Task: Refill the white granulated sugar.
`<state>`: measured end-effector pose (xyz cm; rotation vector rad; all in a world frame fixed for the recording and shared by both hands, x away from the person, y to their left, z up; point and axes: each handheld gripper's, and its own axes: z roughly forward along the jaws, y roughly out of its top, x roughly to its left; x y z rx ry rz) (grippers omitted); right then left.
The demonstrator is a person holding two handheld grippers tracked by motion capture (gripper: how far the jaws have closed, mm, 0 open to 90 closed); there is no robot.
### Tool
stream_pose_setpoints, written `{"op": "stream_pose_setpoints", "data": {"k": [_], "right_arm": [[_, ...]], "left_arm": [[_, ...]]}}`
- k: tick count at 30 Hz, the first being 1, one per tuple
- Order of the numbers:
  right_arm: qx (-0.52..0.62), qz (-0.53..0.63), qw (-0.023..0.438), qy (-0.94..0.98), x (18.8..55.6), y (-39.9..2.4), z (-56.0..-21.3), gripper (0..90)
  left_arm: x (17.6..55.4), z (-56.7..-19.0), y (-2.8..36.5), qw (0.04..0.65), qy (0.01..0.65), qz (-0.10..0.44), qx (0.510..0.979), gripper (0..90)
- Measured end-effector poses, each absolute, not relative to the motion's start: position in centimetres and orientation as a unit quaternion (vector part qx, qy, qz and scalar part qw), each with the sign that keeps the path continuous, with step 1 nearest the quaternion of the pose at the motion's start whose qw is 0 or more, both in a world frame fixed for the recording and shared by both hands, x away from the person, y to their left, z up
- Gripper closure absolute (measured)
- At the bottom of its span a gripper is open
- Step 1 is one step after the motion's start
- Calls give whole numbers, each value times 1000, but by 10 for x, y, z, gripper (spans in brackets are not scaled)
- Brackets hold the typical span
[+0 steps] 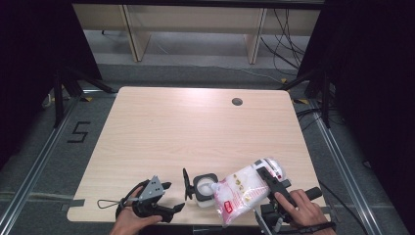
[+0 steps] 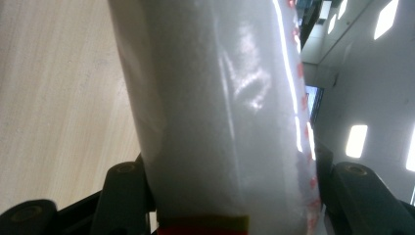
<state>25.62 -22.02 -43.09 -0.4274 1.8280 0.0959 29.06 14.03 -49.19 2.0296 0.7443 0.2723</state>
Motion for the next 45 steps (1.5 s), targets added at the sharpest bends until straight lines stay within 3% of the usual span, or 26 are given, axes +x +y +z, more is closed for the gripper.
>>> {"op": "stream_pose_setpoints", "data": {"k": [11,28,45], "right_arm": [[-200,58,592,779,258,-218,-435,500],[-163,133,555,804,264,-227,-438,505],[-149,119,538,821,272,-228,-449,508]], "left_arm": [[290,-492,140,465,305,109,824,174],[292,-492,141,464,294,113,828,174],[292,-491,141,456,291,114,833,174]]}}
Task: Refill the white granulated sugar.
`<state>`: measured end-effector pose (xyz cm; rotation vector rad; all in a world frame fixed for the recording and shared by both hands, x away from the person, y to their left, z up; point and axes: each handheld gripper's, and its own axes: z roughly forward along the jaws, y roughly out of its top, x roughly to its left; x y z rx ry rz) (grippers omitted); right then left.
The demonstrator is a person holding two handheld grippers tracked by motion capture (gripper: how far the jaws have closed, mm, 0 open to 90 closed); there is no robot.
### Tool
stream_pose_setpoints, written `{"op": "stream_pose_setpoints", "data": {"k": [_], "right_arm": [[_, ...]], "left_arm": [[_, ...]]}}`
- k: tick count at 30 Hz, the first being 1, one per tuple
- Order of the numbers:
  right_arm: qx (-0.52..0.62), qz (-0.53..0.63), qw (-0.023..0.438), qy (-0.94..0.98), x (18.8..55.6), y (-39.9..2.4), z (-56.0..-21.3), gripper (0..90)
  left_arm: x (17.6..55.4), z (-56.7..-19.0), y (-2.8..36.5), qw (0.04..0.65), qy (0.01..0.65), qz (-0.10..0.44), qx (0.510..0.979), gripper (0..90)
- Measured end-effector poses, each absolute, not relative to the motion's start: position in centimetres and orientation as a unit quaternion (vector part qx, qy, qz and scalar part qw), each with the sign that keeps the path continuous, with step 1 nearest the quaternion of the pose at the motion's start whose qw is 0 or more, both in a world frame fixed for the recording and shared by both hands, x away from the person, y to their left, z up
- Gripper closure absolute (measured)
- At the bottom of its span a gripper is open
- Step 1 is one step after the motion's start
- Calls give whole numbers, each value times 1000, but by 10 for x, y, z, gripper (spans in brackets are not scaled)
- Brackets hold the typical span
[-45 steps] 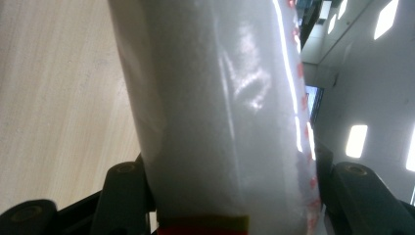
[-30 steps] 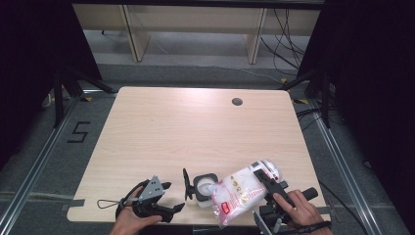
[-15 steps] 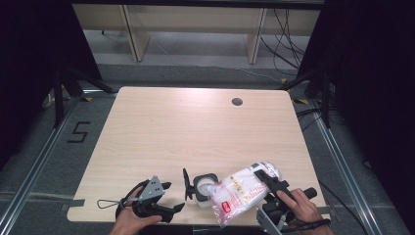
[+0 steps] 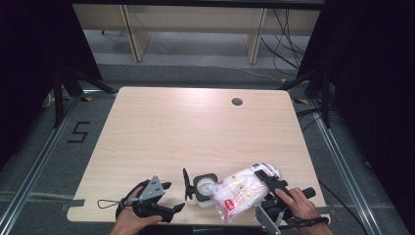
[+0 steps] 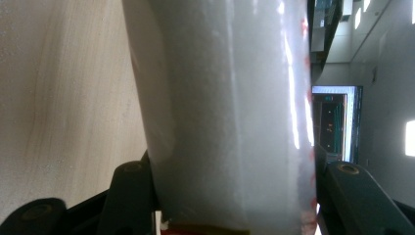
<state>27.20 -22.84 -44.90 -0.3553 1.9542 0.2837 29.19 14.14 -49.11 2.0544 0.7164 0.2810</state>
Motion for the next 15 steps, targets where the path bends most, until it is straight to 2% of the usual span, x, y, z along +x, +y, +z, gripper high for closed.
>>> {"op": "stream_pose_setpoints", "data": {"k": [15], "right_arm": [[-169,91,538,821,276,-225,-461,520]], "left_arm": [[291,-491,141,459,293,113,831,174]]}}
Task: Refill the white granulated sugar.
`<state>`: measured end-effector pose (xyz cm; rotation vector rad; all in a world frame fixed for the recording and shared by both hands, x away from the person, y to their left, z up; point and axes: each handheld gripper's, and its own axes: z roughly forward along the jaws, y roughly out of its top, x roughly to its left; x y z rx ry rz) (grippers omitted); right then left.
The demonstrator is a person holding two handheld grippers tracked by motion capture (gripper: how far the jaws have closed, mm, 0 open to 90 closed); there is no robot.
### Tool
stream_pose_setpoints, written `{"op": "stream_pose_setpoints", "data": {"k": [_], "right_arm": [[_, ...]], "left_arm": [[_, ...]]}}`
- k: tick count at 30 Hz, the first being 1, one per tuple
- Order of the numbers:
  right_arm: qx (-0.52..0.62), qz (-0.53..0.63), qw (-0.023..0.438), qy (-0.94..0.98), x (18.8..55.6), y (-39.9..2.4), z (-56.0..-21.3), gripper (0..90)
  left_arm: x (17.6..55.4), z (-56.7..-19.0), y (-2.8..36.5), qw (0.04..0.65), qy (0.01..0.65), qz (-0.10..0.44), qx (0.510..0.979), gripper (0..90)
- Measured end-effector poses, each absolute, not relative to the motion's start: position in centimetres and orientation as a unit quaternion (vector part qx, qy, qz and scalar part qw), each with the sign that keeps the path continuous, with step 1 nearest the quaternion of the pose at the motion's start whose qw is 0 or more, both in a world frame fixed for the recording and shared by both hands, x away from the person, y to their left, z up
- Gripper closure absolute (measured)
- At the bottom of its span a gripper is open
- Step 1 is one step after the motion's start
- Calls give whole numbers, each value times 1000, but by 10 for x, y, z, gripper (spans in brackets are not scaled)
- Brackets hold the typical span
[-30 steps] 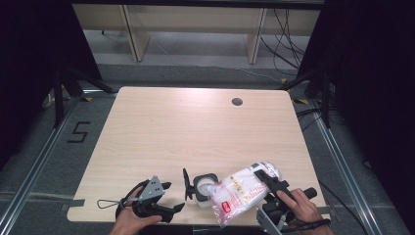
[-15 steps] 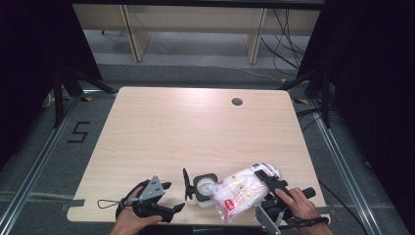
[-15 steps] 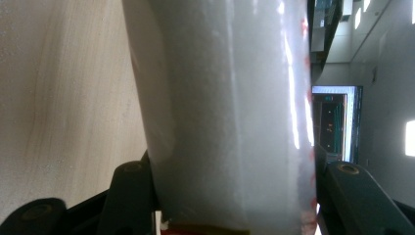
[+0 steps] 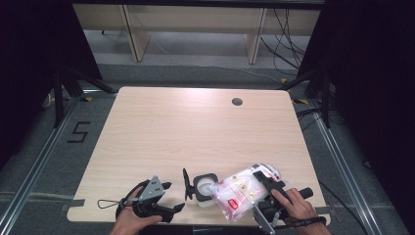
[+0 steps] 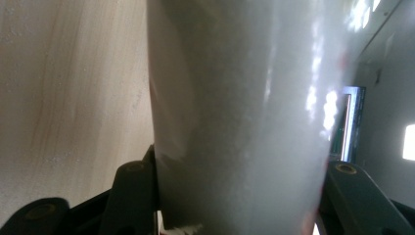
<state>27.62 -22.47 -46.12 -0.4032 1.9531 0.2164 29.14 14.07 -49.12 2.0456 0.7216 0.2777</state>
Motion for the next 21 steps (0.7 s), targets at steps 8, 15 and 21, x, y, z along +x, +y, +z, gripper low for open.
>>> {"op": "stream_pose_setpoints", "data": {"k": [8,15,21], "right_arm": [[-141,127,530,826,275,-230,-461,544],[-122,180,508,833,279,-238,-460,553],[-86,235,476,843,283,-244,-463,559]], "left_arm": [[291,-491,140,461,301,112,827,174],[292,-491,141,463,294,114,828,175],[291,-491,141,462,295,116,828,175]]}}
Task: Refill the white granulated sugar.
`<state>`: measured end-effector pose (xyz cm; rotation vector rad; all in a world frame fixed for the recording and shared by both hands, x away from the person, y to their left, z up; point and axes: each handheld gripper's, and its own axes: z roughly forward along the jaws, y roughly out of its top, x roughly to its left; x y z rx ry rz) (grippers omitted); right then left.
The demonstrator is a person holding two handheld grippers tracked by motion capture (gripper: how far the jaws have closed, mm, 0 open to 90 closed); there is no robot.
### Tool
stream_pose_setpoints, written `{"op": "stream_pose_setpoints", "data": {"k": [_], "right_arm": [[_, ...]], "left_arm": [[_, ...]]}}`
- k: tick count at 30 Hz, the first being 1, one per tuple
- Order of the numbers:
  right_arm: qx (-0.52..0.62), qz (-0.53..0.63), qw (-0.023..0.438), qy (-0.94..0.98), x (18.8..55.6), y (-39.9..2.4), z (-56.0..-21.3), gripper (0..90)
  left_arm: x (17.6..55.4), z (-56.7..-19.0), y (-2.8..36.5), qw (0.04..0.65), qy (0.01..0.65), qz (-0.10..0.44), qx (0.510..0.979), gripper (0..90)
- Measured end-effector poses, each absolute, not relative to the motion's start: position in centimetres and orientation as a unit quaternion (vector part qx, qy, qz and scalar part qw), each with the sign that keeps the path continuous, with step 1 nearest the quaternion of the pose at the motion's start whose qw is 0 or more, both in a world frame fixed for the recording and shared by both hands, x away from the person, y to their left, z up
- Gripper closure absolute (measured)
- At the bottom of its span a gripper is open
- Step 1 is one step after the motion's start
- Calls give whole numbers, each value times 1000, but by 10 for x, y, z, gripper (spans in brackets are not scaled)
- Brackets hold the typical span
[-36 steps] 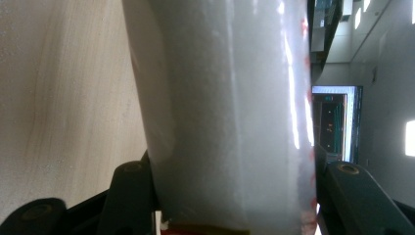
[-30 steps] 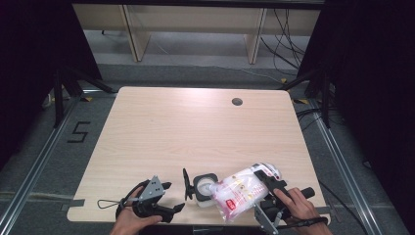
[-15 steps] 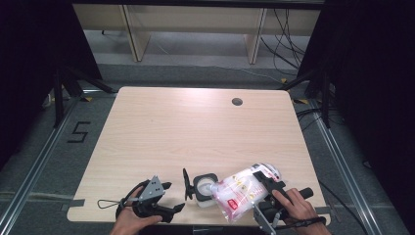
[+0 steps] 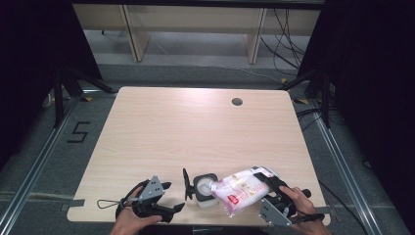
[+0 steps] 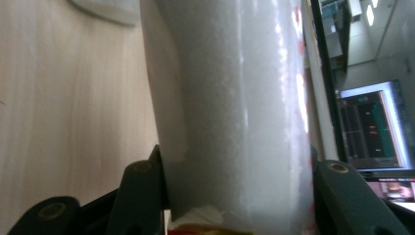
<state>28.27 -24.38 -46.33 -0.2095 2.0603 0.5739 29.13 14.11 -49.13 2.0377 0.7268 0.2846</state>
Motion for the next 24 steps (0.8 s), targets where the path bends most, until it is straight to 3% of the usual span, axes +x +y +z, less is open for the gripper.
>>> {"op": "stream_pose_setpoints", "data": {"k": [7,24], "right_arm": [[-71,281,454,843,286,-250,-459,561],[56,437,340,831,322,-262,-473,569]], "left_arm": [[291,-492,141,463,303,112,825,174],[291,-491,141,462,299,114,827,175]]}}
